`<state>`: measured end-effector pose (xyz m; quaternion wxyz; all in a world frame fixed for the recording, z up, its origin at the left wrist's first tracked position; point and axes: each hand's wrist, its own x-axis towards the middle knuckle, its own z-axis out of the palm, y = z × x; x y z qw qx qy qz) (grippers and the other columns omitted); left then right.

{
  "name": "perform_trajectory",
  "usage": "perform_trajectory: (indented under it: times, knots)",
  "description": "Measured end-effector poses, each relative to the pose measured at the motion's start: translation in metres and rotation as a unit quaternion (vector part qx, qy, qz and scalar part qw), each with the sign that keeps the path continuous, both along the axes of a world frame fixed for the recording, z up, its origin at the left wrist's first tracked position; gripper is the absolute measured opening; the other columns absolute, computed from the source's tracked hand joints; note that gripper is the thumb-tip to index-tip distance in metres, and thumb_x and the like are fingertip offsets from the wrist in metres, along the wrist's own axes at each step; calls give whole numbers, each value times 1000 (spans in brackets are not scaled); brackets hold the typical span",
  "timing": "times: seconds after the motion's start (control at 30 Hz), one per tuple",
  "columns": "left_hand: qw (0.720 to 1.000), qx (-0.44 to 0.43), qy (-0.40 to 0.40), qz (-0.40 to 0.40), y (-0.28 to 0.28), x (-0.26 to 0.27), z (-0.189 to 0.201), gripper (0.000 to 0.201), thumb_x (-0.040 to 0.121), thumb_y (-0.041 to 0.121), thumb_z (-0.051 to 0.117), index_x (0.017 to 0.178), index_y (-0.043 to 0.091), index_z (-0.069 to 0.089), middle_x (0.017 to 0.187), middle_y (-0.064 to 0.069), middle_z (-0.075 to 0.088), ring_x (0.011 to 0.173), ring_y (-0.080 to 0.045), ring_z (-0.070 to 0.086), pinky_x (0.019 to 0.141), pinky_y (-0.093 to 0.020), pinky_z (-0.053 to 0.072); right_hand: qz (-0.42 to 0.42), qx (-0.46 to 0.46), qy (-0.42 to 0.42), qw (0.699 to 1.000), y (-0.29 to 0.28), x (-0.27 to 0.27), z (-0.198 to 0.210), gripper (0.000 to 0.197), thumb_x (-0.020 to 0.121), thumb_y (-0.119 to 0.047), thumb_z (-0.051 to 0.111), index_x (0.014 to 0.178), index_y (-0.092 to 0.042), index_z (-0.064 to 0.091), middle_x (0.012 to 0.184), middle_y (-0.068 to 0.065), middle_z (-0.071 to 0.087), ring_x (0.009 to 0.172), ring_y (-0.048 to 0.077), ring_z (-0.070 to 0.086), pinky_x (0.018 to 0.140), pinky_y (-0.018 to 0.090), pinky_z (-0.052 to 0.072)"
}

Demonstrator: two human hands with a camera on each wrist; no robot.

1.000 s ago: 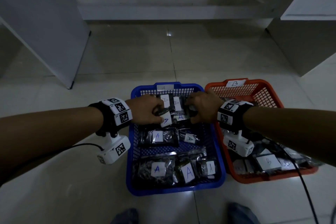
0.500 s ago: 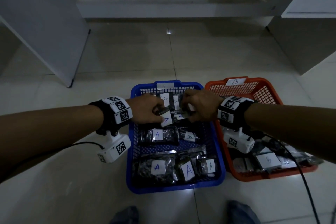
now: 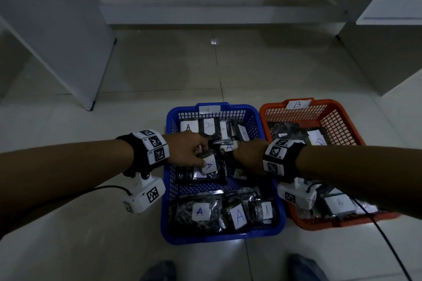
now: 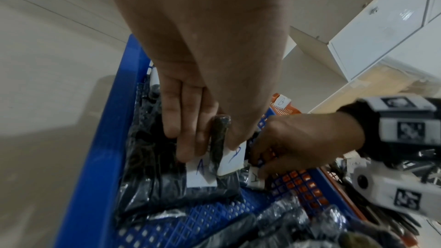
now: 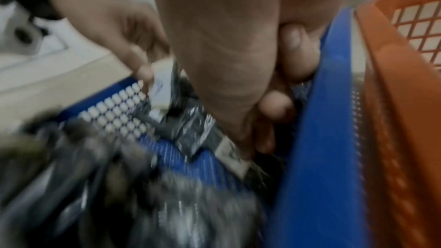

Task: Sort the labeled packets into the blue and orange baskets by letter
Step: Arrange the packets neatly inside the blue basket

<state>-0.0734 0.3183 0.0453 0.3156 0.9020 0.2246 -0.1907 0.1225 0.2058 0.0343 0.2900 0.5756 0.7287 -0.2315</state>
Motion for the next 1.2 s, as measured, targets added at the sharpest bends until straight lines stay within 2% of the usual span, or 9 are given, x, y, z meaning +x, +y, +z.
perform_trajectory:
  times: [0.07, 0.17, 0.3, 0.4, 0.63, 0.8, 0.9, 1.1, 1.2]
  knots:
    - [1000, 7, 7, -11, -2, -1, -3, 29, 90, 42, 69, 105, 20, 57, 79, 13, 51, 70, -3, 50, 62, -24, 40, -17, 3, 2, 1000, 3, -1, 6, 8, 96, -15, 58, 101, -9, 60, 86, 5, 56, 72, 25, 56, 64, 32, 44]
    - [999, 12, 18, -24, -5, -3, -5, 37, 90, 43, 67, 115, 17, 58, 87, 7, 54, 79, -12, 54, 71, -27, 47, -40, 7, 18, 999, 8, -1, 7, 33, 97, -10, 53, 69, -17, 39, 70, -1, 42, 66, 22, 51, 62, 31, 43]
    - [999, 23, 31, -27, -5, -2, -6, 38, 91, 45, 65, 116, 17, 57, 88, 6, 52, 81, -14, 53, 72, -27, 46, -20, 32, -5, 999, 4, -1, 1, 9, 100, -10, 49, 97, -5, 56, 90, 8, 54, 86, 33, 63, 65, 35, 46]
    - [999, 15, 34, -24, -6, -2, -5, 35, 91, 44, 65, 113, 17, 57, 82, 11, 50, 79, -13, 52, 68, -25, 42, -28, 46, -2, 999, 1, -2, 0, 23, 101, -13, 50, 119, -2, 57, 113, 19, 58, 98, 35, 63, 70, 34, 45]
    - [999, -7, 37, -10, -6, -1, -1, 36, 88, 43, 70, 100, 10, 62, 91, -5, 65, 75, -14, 57, 68, -30, 49, -170, 4, 159, 973, 23, 17, 27, 20, 92, -25, 67, 79, -11, 70, 74, 2, 74, 66, 16, 72, 62, 31, 59]
    - [999, -8, 37, -8, -7, 2, 2, 26, 88, 42, 71, 91, 20, 58, 86, -4, 66, 69, -11, 55, 65, -26, 47, -41, 127, -50, 990, 32, 33, 45, 37, 80, -60, 71, 82, -25, 57, 69, -7, 52, 69, 17, 55, 56, 28, 42]
    - [999, -11, 44, -5, -7, 0, 1, 28, 87, 43, 71, 94, 19, 60, 86, 0, 65, 70, -11, 56, 69, -29, 50, -2, 121, -117, 986, 26, 31, 36, 52, 78, -74, 64, 85, -23, 55, 70, -4, 48, 73, 20, 51, 73, 35, 49]
    - [996, -21, 86, -11, -9, -6, 0, 33, 88, 46, 69, 101, 17, 62, 83, 9, 58, 69, -5, 52, 64, -21, 44, -9, 180, -108, 978, 17, 25, 35, 54, 90, -70, 45, 65, -23, 36, 61, -5, 45, 55, 11, 37, 87, 39, 36]
    - [995, -21, 100, -16, -10, -7, -1, 34, 88, 47, 69, 102, 17, 62, 82, 10, 58, 70, -4, 51, 61, -20, 42, -33, 215, -97, 971, 19, 24, 34, 49, 90, -65, 46, 68, -22, 47, 64, -4, 53, 56, 13, 45, 88, 38, 41]
